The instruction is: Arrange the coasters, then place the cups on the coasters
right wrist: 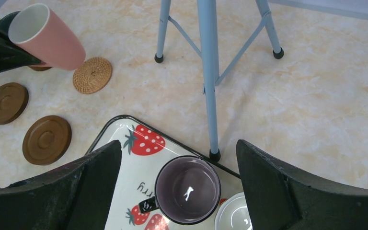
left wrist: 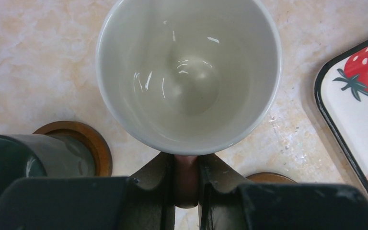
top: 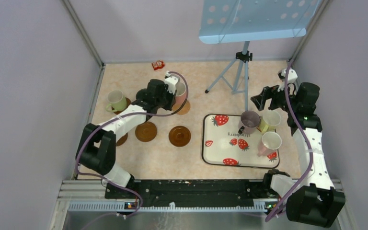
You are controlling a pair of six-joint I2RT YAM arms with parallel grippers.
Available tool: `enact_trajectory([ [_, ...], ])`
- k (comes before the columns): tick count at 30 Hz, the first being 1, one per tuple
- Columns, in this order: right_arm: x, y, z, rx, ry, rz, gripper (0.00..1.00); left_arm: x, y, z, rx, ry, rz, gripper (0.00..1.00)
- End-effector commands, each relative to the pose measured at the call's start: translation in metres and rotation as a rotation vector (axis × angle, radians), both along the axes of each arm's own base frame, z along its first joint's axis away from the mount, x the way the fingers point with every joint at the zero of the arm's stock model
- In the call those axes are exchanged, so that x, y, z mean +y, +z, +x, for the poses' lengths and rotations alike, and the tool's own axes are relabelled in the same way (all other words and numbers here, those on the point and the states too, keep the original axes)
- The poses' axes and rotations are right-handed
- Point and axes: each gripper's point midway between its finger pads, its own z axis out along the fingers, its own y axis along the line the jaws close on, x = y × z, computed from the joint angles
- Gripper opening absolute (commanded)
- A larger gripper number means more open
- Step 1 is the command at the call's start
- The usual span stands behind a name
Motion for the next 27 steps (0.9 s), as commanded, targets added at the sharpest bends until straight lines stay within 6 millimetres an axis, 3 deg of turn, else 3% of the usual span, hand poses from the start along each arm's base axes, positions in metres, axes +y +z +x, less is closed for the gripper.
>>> enact_trajectory([
  [1, -0.003, 0.006, 0.003, -0.034, 0.007, -0.012, 0.88, -0.02, 0.031, 0.027, -0.108, -0.053, -0.062, 0.0],
  [11, -0.003, 0.005, 0.003, -0.034, 0.009, -0.013, 0.88, -0.018, 0.002, 0.036, -0.037, -0.038, -0.029, 0.0],
  [24, -0.003, 0.005, 0.003, -0.034, 0.01, -0.015, 0.88, -0.014, -0.018, 0.035, -0.003, -0.028, -0.003, 0.0],
  [27, -0.003, 0.005, 0.003, -0.035, 0.012, -0.014, 0.88, -0.013, -0.02, 0.033, 0.009, -0.023, -0.006, 0.04],
])
